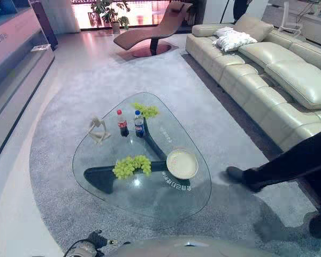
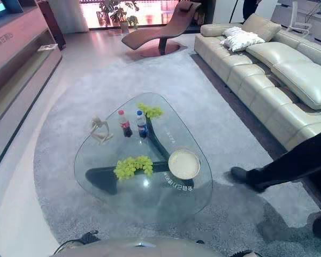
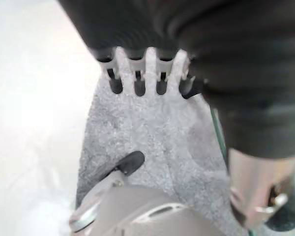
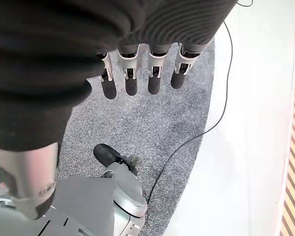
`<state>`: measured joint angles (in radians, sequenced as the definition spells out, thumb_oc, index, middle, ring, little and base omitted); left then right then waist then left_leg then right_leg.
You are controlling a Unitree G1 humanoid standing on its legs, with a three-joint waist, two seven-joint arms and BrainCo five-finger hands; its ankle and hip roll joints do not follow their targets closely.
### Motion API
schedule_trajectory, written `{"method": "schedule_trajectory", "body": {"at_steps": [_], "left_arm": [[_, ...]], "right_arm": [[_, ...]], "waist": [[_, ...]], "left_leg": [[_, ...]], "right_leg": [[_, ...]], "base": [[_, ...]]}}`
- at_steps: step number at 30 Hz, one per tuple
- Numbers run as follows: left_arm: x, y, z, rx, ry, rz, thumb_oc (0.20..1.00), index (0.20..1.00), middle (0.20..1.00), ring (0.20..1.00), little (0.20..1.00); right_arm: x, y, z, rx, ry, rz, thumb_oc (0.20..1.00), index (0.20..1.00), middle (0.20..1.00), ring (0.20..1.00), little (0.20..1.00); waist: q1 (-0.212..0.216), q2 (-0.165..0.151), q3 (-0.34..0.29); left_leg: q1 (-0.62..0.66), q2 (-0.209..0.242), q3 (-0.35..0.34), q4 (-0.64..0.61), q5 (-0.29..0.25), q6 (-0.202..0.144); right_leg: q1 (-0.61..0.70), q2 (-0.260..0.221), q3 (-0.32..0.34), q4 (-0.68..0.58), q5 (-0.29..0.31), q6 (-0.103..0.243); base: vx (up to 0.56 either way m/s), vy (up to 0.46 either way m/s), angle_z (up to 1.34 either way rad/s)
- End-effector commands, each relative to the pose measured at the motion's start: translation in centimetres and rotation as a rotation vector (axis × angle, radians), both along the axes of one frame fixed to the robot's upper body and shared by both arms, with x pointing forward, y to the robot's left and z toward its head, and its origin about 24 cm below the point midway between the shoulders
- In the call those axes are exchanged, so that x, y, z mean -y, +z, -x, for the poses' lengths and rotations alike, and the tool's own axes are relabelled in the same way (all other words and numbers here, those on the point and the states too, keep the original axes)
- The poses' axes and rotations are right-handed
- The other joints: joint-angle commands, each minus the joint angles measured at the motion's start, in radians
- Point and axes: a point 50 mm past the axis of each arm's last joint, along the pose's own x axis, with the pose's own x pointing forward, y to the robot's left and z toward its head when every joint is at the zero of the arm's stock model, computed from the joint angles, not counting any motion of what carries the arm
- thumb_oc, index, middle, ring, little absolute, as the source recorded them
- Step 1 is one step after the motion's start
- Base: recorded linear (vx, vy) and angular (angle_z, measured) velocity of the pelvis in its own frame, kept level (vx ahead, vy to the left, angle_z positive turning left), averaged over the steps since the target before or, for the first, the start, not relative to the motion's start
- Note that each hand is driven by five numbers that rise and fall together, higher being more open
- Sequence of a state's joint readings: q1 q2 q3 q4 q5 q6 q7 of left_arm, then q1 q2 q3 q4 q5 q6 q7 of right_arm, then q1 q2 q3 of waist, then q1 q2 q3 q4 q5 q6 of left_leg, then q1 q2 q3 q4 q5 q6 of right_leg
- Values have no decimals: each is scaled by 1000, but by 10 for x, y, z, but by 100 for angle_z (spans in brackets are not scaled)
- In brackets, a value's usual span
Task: Pick up fruits into the plate
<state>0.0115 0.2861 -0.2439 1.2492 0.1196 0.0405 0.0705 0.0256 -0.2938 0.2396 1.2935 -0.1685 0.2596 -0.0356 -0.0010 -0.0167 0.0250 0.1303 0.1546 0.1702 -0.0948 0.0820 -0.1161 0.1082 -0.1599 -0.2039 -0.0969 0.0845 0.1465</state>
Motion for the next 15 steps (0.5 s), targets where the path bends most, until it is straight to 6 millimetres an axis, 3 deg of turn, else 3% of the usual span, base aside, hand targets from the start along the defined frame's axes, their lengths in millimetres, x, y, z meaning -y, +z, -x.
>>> {"method": "schedule_trajectory", "body": {"at_steps": [1, 15], "left_arm": [[-3, 5, -26, 34, -47, -12, 1000, 1000, 1000, 1000, 1000], [-8, 7, -27, 55, -54, -60, 1000, 1000, 1000, 1000, 1000]], "right_arm": [[0, 3, -25, 8, 20, 19, 1000, 1000, 1000, 1000, 1000], [3, 4, -26, 14, 11, 22, 1000, 1000, 1000, 1000, 1000]], "waist": [[6, -15, 54], [5, -11, 62]], "left_leg": [[24, -25, -22, 16, -113, 39], [25, -24, -16, 14, -112, 40]], "right_leg": [[44, -4, -23, 32, -81, 0], [41, -4, -24, 30, -77, 2]], "base": [[198, -44, -50], [0, 0, 0]]}}
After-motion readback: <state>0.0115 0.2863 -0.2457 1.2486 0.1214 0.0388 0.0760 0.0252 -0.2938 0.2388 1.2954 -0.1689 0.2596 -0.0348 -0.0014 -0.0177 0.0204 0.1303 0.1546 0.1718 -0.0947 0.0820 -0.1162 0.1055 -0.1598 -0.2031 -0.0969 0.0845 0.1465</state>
